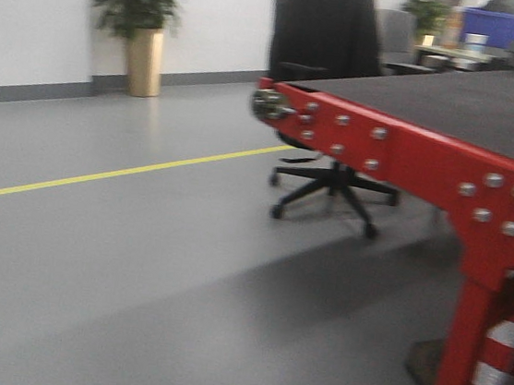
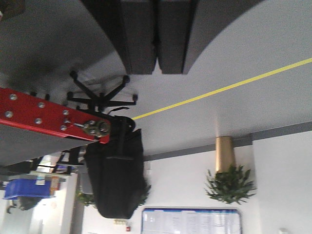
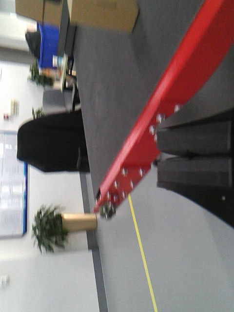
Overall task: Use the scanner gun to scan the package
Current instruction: 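Turn the base and approach the red table with the box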
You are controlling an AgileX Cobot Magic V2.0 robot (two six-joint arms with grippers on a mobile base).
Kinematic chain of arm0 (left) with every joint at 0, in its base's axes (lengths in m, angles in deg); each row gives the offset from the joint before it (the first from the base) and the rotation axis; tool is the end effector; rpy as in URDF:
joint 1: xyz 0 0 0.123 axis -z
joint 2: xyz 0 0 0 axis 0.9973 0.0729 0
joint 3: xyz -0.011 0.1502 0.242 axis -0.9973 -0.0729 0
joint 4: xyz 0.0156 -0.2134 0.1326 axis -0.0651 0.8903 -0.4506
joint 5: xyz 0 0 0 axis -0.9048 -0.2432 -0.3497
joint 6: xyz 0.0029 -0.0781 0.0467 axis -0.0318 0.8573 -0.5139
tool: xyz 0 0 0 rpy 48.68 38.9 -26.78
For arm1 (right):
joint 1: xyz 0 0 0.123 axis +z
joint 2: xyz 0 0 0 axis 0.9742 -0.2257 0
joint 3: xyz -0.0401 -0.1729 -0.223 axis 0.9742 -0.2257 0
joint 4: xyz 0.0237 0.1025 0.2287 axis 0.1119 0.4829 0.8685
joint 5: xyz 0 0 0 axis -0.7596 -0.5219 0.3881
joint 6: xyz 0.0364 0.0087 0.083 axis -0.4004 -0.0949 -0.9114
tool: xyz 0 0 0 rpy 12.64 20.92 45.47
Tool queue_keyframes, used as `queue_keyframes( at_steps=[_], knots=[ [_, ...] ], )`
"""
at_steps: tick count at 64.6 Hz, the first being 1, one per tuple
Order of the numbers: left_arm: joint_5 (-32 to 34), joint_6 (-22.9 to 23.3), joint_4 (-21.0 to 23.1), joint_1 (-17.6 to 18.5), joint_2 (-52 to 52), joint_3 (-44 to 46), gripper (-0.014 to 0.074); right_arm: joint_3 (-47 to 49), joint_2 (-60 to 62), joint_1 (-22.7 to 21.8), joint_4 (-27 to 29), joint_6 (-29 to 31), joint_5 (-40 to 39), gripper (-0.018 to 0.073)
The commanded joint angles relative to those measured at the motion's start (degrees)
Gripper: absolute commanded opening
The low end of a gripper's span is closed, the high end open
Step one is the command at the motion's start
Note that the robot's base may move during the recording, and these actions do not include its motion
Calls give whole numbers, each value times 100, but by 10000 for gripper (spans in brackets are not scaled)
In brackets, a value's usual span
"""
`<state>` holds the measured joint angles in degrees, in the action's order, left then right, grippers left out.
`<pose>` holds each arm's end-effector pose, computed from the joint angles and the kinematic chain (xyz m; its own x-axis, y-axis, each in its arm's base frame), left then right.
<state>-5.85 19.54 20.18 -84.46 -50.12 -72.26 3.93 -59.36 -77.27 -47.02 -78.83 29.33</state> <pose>0.0568 -0.0013 0.2099 0.0585 0.0375 -0.9976 0.0203 0.9990 0.0388 0.0566 0.0000 0.2109 0.0633 0.0641 -0.9959 -0.0003 0.9979 0.0642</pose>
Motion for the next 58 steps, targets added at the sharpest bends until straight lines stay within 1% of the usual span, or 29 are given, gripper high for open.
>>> queue_keyframes(
  at_steps=[1,58],
  knots=[
    [98,-20,13,-8,-20,15,-111,5,9,-18,6,24,-86,-160],
    [98,-20,13,-8,-20,15,-111,5,9,-18,6,24,-86,-160]
  ],
)
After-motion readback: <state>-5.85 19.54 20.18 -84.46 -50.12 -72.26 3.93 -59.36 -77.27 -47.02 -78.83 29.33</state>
